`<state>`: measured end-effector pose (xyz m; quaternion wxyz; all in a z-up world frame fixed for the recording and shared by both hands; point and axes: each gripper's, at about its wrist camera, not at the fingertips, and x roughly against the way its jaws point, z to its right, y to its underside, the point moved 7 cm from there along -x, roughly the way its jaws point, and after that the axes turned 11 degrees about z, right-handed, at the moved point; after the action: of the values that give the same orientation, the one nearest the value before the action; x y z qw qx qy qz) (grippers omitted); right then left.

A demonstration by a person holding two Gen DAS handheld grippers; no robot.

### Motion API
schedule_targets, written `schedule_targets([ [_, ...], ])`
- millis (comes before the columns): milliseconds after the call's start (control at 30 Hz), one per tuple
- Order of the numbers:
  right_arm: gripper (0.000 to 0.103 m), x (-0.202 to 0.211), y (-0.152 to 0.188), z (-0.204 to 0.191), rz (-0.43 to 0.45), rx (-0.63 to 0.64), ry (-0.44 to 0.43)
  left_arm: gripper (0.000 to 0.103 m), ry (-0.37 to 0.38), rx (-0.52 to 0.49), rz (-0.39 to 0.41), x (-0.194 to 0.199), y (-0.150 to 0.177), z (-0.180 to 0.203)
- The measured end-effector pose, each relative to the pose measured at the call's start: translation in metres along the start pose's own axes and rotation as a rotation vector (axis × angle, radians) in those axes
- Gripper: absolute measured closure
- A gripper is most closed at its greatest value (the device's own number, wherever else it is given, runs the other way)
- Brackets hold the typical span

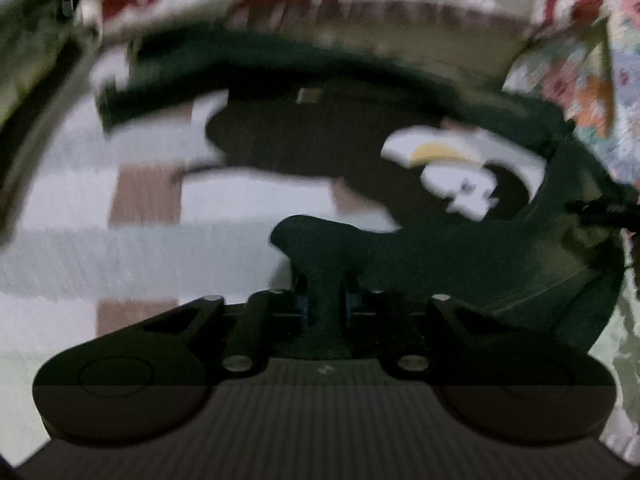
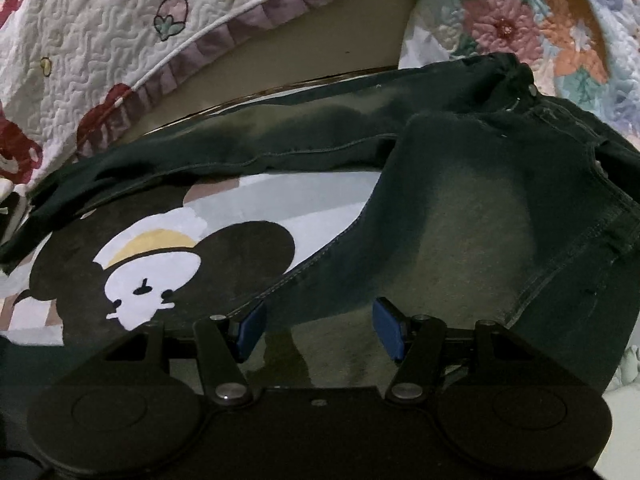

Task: Fold clothes
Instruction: 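Lay the jeans flat on the sheet and open both grippers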

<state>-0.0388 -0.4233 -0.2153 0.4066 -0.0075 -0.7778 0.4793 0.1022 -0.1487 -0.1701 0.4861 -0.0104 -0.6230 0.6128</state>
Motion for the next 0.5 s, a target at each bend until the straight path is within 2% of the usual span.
schedule_targets([
  [100,0.039,0.004,-0.006,0.005,0.038,-0.042,-0.019,0.095,-0.039,0.02,0.204,0.038,-0.054,0.004],
  [167,0.039,0.006,-0.011,0.008,0.058,-0.05,-0.025,0.097,-0.058,-0.008,0.346,0.069,-0.093,0.011],
  [233,0.039,0.004,-0.01,0.002,0.057,0.064,0.023,0.095,-0.055,0.001,0.381,0.08,-0.116,0.01],
  [267,0.039,0.002,-0.008,-0.002,0.053,0.12,0.041,0.094,-0.064,0.034,0.363,0.074,-0.121,0.005],
  [333,0.039,-0.003,0.001,-0.009,0.043,0.19,0.048,0.09,-0.14,0.071,0.276,0.045,-0.112,-0.019],
  [433,0.039,-0.015,0.019,-0.01,-0.041,0.197,0.029,0.093,-0.456,0.006,0.167,0.01,-0.074,-0.074],
  [500,0.038,-0.016,0.024,-0.011,-0.059,0.229,0.03,0.093,-0.461,0.133,0.103,0.008,-0.048,-0.103],
])
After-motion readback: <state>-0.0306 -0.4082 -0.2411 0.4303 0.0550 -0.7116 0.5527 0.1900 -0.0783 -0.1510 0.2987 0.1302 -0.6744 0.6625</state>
